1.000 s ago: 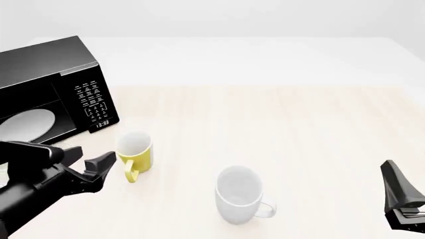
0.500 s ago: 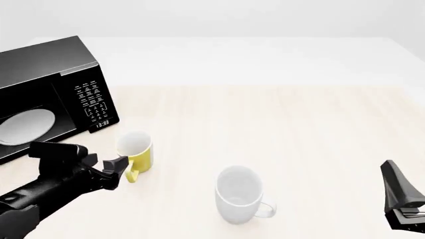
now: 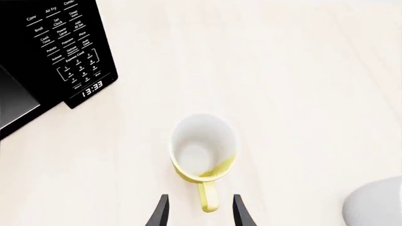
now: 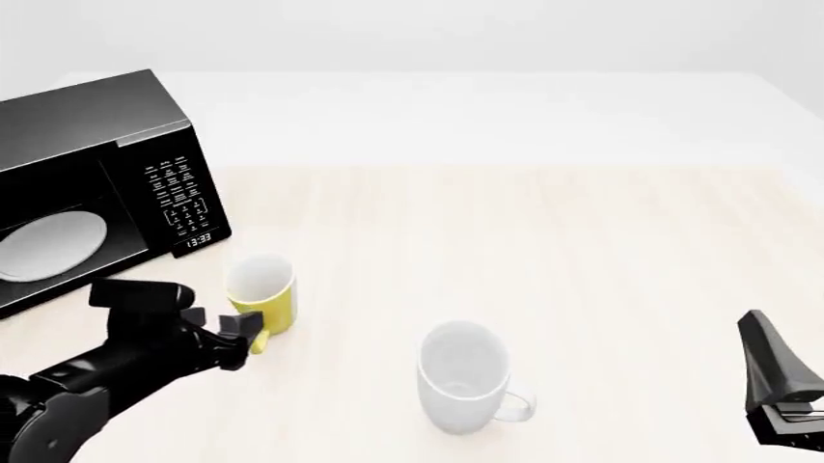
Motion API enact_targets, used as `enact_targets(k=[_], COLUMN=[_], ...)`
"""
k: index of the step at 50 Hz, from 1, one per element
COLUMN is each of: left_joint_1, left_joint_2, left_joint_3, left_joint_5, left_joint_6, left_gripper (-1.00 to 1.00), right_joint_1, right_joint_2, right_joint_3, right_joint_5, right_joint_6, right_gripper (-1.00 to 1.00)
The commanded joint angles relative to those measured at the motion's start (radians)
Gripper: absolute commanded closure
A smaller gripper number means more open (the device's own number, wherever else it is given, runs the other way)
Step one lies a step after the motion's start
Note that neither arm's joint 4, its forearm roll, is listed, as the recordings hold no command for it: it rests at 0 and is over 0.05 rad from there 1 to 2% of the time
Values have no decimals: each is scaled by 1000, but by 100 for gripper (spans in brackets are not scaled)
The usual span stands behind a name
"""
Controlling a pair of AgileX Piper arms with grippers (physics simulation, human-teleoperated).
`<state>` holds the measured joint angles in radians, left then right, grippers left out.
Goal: Put the yellow and white mug in the microwave and close it.
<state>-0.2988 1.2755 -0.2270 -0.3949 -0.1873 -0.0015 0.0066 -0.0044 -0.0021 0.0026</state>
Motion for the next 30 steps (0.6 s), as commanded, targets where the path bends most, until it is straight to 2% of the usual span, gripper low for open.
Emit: enact_targets(k=[1,30], left_joint_1=[-20,-27], left_joint_2=[40,169], left_joint_3=[-13,-38], left_joint_5=[-16,-47], left_joint_6=[-5,-18], left_gripper=[-100,-100], right_joint_1=[0,0], right_joint_2=[0,0], right_joint_3=[0,0], right_joint_5=[0,0], right_joint_6=[0,0], right_gripper=[-100,-100])
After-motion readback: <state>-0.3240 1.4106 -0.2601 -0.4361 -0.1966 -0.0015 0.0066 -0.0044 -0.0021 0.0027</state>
